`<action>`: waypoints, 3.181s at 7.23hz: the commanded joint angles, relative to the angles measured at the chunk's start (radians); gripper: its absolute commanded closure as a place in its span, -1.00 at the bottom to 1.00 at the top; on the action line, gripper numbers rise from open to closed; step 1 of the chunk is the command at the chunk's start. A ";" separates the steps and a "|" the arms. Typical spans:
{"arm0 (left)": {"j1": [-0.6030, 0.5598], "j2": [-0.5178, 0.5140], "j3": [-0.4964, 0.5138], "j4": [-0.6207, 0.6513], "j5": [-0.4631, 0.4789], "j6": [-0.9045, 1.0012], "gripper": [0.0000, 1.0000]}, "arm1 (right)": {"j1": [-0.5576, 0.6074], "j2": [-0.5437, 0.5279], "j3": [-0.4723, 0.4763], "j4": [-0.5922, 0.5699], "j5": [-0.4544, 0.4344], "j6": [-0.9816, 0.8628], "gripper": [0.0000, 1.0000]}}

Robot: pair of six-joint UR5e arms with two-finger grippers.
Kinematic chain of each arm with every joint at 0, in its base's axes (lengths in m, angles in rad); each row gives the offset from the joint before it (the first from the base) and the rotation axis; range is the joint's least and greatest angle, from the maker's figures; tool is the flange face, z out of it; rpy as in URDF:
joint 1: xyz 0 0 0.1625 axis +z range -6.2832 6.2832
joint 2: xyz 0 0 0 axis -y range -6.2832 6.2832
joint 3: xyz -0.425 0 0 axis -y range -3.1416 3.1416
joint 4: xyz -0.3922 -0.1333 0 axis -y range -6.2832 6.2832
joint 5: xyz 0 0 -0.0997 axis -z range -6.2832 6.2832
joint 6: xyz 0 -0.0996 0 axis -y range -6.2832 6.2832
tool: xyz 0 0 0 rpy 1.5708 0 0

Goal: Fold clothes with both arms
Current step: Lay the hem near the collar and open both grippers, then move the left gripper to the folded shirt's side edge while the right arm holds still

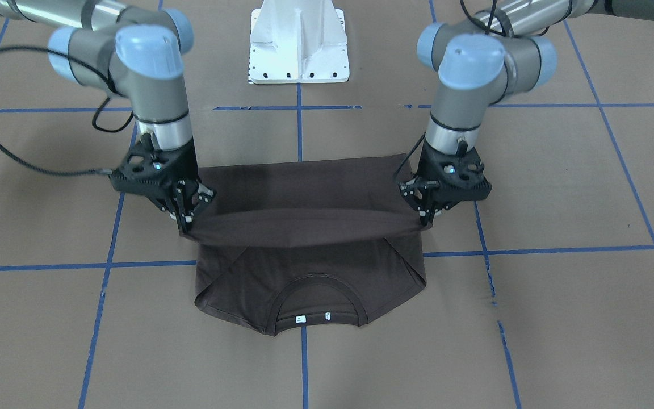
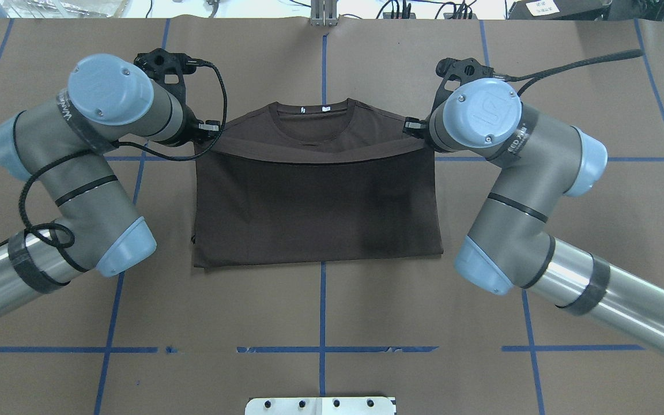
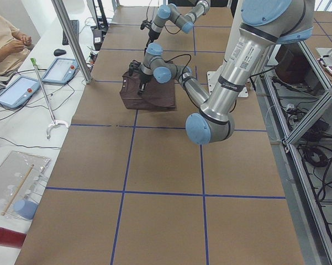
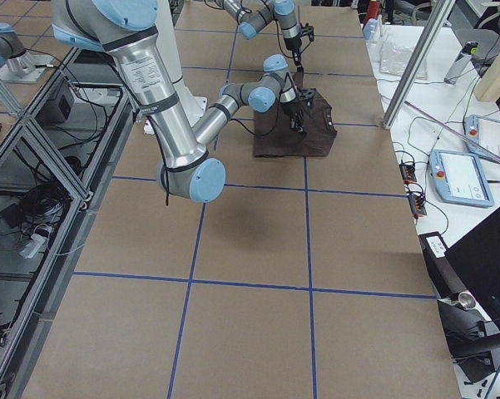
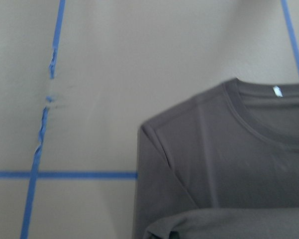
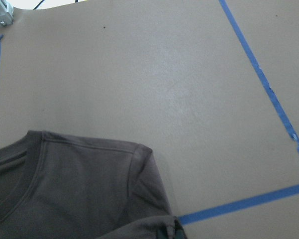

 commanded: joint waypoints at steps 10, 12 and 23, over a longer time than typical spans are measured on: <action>-0.016 -0.018 0.209 -0.208 0.002 0.150 -1.00 | 0.063 0.083 -0.299 0.209 0.035 -0.175 -1.00; -0.003 0.159 -0.016 -0.211 -0.018 0.139 -1.00 | 0.108 0.035 -0.235 0.210 0.133 -0.240 -1.00; 0.238 0.294 -0.169 -0.211 0.013 -0.218 0.15 | 0.108 0.026 -0.227 0.212 0.126 -0.241 -1.00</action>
